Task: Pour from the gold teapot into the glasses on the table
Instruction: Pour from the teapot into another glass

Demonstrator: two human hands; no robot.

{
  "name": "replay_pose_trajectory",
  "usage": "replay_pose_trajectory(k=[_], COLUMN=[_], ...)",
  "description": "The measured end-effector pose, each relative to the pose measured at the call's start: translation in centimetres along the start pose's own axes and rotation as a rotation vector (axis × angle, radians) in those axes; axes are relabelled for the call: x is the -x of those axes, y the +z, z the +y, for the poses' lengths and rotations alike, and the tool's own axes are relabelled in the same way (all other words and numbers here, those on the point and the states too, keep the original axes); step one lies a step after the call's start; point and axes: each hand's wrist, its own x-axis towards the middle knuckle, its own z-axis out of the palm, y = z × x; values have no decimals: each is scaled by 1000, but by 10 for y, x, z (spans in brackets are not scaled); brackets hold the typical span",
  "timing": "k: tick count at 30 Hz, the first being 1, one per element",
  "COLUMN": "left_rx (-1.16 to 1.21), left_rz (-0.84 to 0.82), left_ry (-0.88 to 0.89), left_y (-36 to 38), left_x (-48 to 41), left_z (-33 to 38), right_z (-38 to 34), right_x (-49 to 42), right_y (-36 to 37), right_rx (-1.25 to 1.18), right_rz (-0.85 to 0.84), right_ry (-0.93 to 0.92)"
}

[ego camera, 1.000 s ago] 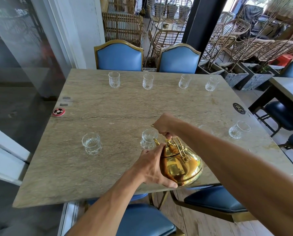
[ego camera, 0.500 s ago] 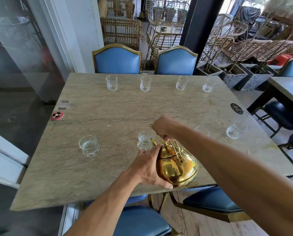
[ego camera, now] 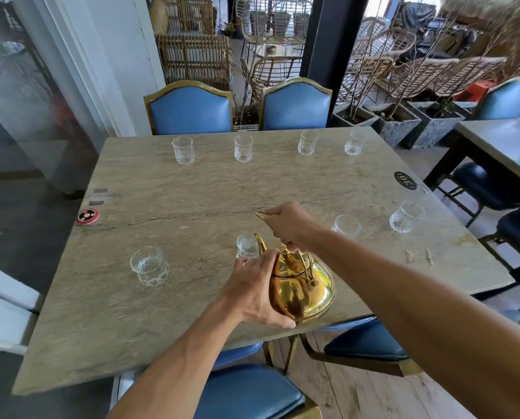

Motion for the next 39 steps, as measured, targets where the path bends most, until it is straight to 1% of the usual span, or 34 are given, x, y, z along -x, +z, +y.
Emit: replay_pose_trajectory(k=[4,8,14,17,23,26,30,39], left_rx=[-82,-176,-213,-216,-196,-159,-175,-92], left_rz=[-12,-60,-77,-94,-108,-107,-137,-193], left_ry=[54,96,223,251,325,345,336,195], left_y=[-3,-5,-8,-2,1,8,19,38], left_x=[-5,-15,-34,-42,-61,-73,-91,-122], left_z=[-1,5,22,36,64,77,96,145], right_z=[8,11,21,29,46,59,80,112], right_x=[11,18,34,42,48,44,34,-2], right_y=[-6,-17,-40,-52,-84,-100,-121,-168], right_rx=[-78,-121,-169,-174,-185,-206,-188,-21], right_rz=[83,150,260,304,344,348,337,197], right_ry=[-44,-25,15,22,50,71,101,99])
